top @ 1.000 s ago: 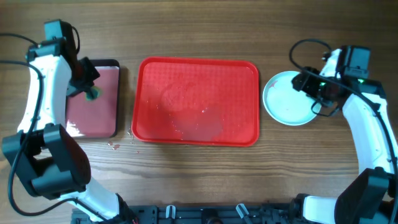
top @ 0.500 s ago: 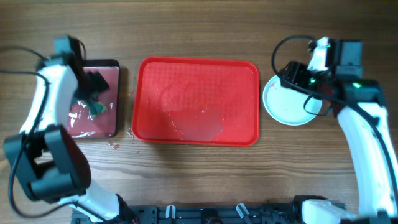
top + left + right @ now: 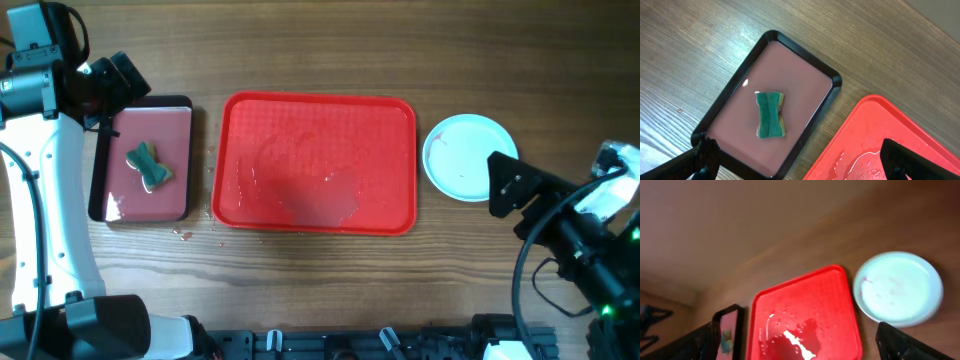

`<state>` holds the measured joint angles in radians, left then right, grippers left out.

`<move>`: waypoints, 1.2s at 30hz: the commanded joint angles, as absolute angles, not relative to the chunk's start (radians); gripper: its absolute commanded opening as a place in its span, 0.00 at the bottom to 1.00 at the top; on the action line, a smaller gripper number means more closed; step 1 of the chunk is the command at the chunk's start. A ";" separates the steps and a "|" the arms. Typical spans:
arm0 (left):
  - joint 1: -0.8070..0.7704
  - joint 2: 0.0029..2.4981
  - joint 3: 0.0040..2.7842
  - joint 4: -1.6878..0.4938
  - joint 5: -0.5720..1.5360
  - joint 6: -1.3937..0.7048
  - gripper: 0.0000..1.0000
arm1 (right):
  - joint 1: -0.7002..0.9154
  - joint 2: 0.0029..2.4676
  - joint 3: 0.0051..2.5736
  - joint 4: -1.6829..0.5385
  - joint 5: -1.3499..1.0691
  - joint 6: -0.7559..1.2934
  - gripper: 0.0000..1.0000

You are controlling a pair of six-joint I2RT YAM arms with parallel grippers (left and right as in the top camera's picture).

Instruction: Clean dirty plates on tray and stack at the side

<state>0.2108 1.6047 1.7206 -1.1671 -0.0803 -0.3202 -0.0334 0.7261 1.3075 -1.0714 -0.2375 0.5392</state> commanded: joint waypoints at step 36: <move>0.207 1.612 1.720 -1.165 -0.072 -0.326 1.00 | 0.083 0.004 0.005 0.038 0.003 0.134 1.00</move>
